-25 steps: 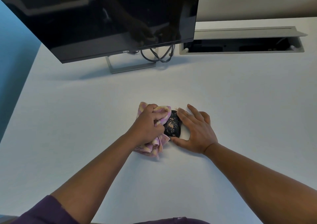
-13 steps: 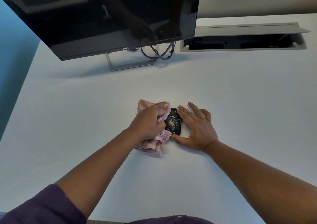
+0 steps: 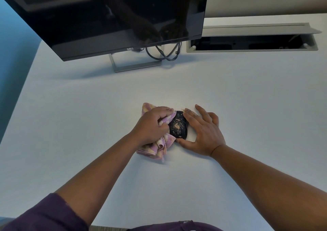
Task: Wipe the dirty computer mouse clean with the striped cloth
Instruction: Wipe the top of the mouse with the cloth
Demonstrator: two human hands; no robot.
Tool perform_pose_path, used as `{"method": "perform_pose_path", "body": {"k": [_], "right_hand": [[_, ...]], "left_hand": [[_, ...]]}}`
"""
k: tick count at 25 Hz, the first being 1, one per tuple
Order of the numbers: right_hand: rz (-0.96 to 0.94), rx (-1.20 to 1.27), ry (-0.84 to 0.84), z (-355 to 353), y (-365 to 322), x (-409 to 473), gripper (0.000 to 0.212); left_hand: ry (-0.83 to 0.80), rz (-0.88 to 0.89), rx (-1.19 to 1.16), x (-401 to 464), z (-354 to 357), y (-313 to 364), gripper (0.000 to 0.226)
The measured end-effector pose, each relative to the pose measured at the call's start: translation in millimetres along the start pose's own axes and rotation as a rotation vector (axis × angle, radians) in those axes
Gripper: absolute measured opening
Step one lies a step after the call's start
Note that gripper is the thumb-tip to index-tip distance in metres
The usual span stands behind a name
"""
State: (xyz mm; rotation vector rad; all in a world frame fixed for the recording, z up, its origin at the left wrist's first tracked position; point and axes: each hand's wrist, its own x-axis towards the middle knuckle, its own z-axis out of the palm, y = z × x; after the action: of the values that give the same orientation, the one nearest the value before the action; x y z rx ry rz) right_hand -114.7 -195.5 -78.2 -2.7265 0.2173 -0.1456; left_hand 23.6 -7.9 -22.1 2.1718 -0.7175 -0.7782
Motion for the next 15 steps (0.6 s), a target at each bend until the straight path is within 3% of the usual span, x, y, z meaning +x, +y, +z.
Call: {"method": "perform_pose_path", "body": {"k": [3,7,15], "right_hand": [[0.001,-0.002,-0.008,-0.3,0.1,-0.3,0.097],[0.003,-0.002,-0.008,-1.1,-0.8,-0.3,0.096],[0.003,-0.005,-0.003,-0.9,-1.8,-0.3,0.094]], "left_hand": [[-0.054,0.043,0.021,6.0,-3.9,0.4,0.056],[0.032,0.142,0.02,5.1,-3.9,-2.3,0.039],[0.004,0.205,0.201,2.2,1.1,-3.3,0.043]]}}
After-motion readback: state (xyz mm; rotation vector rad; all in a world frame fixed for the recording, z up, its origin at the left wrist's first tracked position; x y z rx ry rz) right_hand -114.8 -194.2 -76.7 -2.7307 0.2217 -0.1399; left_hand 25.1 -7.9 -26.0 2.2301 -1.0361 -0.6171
